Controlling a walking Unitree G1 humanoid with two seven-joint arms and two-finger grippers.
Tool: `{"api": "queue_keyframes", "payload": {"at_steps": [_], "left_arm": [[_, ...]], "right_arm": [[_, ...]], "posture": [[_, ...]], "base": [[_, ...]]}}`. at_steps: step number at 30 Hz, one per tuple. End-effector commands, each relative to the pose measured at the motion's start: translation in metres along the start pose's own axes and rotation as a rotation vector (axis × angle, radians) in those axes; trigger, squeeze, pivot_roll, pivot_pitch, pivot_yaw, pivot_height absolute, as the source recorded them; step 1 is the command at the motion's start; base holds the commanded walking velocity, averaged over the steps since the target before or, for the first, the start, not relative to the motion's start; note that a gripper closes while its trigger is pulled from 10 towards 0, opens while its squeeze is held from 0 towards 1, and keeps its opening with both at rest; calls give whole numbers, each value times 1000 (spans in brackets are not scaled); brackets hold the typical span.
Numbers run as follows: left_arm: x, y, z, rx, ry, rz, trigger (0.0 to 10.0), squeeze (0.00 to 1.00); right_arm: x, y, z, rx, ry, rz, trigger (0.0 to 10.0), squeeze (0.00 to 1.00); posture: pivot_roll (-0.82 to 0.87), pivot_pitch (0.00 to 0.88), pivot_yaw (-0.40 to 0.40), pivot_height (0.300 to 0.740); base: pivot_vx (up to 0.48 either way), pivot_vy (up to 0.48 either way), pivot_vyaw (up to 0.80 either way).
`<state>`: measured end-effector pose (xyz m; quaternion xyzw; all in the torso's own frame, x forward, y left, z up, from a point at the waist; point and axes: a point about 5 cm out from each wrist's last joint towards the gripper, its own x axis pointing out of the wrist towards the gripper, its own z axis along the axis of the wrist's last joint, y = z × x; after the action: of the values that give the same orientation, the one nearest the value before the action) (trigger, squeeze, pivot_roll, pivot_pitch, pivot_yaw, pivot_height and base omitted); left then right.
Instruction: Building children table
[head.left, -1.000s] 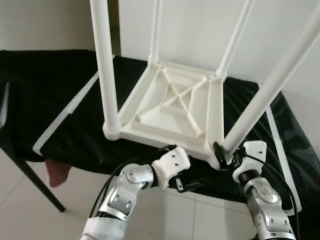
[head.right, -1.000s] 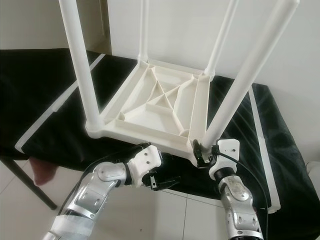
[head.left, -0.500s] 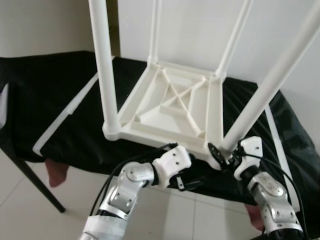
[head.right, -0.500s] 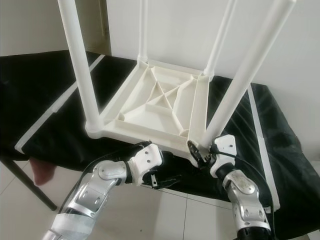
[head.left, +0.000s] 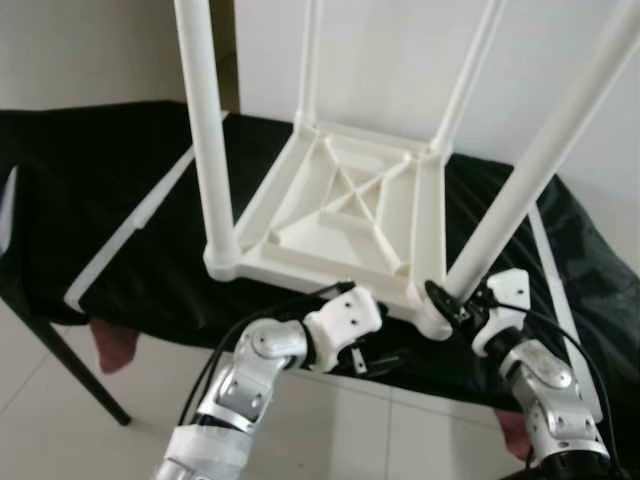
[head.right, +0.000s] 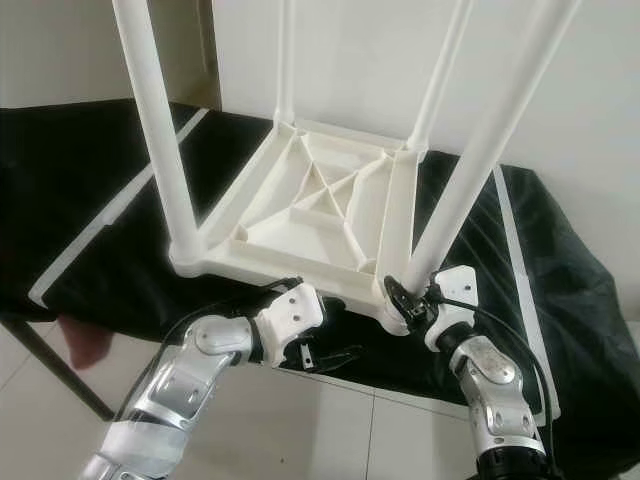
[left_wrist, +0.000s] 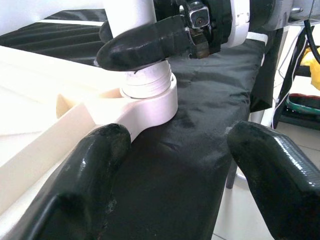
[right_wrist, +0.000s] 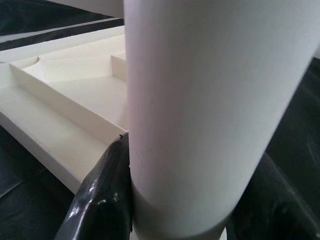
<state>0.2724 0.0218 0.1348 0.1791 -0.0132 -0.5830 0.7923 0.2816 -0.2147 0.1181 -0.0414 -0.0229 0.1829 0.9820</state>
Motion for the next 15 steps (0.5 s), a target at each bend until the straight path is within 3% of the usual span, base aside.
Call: {"api": "queue_keyframes", "payload": {"at_steps": [1, 9, 15], "left_arm": [[0, 4, -2, -10, 5, 112, 10000, 0], [1, 3, -2, -10, 1, 106, 10000, 0], [3, 2, -2, -10, 1, 96, 10000, 0]], "right_arm": [[-3, -2, 2, 36, -13, -54, 10000, 0], [-1, 8, 6, 82, -30, -262, 10000, 0], [1, 32, 2, 168, -13, -531, 10000, 0]], "posture": [[44, 0, -73, 740], [35, 0, -66, 740], [26, 0, -61, 740]], "base": [[0, 0, 0], [0, 0, 0], [0, 0, 0]]}}
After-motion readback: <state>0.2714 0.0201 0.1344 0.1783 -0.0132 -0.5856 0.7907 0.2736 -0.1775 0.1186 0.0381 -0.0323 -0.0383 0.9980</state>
